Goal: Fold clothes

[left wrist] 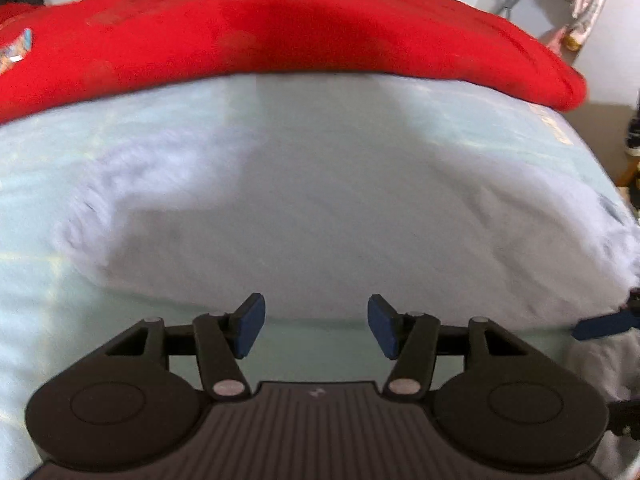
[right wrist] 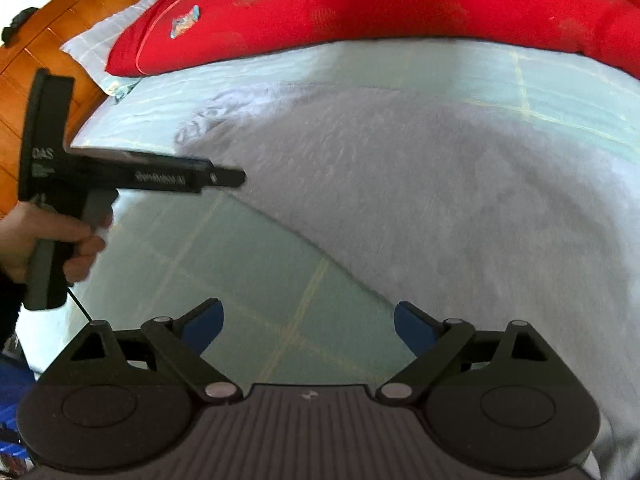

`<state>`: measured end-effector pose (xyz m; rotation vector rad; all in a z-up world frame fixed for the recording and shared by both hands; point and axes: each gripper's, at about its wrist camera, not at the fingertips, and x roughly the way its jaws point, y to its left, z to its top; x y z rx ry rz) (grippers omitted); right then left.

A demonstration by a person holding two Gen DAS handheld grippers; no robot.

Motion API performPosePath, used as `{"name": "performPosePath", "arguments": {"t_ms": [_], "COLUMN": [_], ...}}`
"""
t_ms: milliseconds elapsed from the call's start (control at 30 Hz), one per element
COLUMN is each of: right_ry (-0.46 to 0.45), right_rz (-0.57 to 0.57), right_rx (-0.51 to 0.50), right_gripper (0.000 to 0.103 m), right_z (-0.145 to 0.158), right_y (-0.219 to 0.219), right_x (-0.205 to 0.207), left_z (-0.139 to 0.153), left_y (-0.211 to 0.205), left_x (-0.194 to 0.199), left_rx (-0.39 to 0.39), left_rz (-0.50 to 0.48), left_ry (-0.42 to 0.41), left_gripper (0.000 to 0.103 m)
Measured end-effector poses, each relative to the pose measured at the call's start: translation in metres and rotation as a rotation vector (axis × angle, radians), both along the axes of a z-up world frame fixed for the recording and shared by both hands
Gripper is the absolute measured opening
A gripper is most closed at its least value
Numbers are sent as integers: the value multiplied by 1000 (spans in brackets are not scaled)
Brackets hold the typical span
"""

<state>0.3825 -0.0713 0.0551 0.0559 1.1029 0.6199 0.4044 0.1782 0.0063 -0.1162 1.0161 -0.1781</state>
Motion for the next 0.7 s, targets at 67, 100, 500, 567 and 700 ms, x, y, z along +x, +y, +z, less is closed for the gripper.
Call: {"name": "performPosePath", "arguments": {"t_ms": [67, 100, 500, 567, 700], "right_ry": [-15, -20, -32, -34, -33], "right_rz": [-8, -12, -224, -269, -310], "right_rx": [13, 15, 102, 112, 134], "right_gripper": [95, 95, 95, 95, 95], "right_z": [8, 10, 10, 11, 12], "right_y": [-16, -25, -154, -178, -217], "right_x": [-15, -21, -87, -96, -117], "left_z": [0, 0, 17, 18, 21], "left_y": [-17, -27, -164, -184, -224], "left_x": [-8, -11, -20, -23, -28], "left_rx": [-24, -35, -52, -54, -60], "left_rz": [-24, -43, -259, -280, -322], "left_ry": [15, 24, 52, 61, 81], "left_gripper": [57, 57, 57, 57, 57]}}
